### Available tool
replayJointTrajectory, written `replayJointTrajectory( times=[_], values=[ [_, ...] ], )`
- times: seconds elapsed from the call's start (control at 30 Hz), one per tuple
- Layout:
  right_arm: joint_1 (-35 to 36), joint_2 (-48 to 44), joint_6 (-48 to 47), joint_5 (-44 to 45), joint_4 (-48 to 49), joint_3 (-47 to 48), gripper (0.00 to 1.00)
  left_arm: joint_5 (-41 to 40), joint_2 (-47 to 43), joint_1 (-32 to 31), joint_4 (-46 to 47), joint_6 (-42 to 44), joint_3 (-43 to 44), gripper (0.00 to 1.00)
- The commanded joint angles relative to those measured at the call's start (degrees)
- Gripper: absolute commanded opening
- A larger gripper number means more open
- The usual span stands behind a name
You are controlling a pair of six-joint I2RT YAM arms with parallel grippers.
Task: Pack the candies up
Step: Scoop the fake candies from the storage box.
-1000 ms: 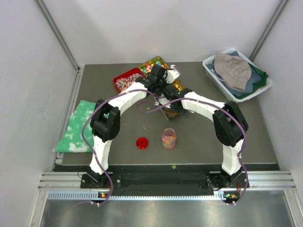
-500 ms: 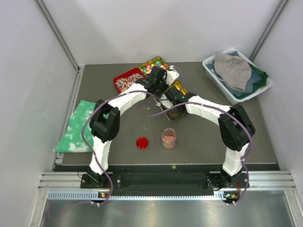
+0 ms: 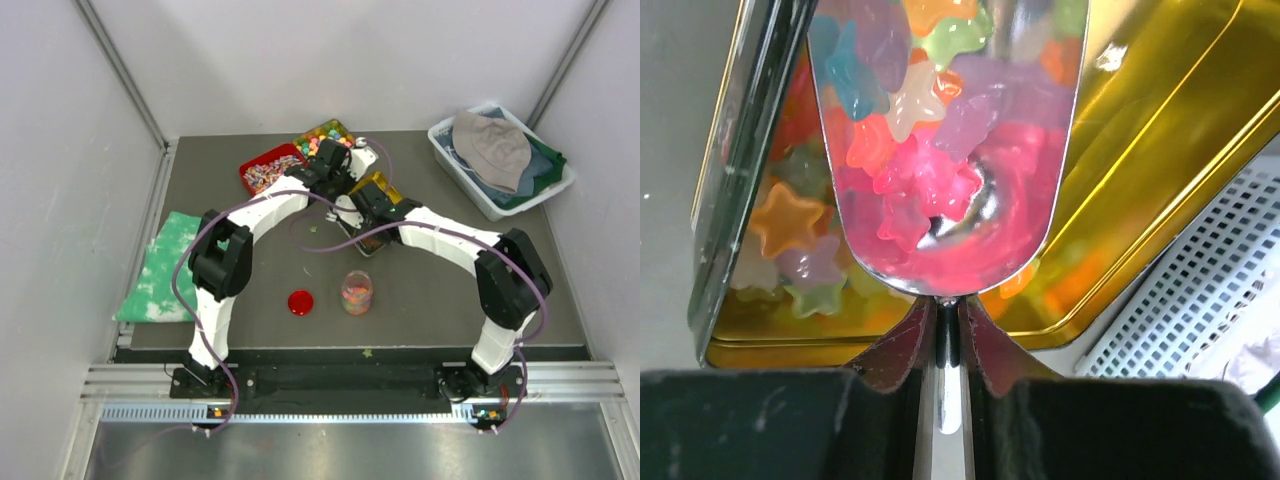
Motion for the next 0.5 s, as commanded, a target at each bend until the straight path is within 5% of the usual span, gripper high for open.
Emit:
replayJointTrajectory(
  times=[0.0,0.47],
  values=[
    [0.79,-2.71,-1.95,-0.81,3.79,-0.90,0.00,3.34,-0.74,0.82,5.18,-2.95,2.61,0.00],
    [0.70,-5.52,-3.28,-0.20,5.99,-3.36,0.00,3.52,2.25,2.14,6.06,-3.83,4.46,0.00]
  ],
)
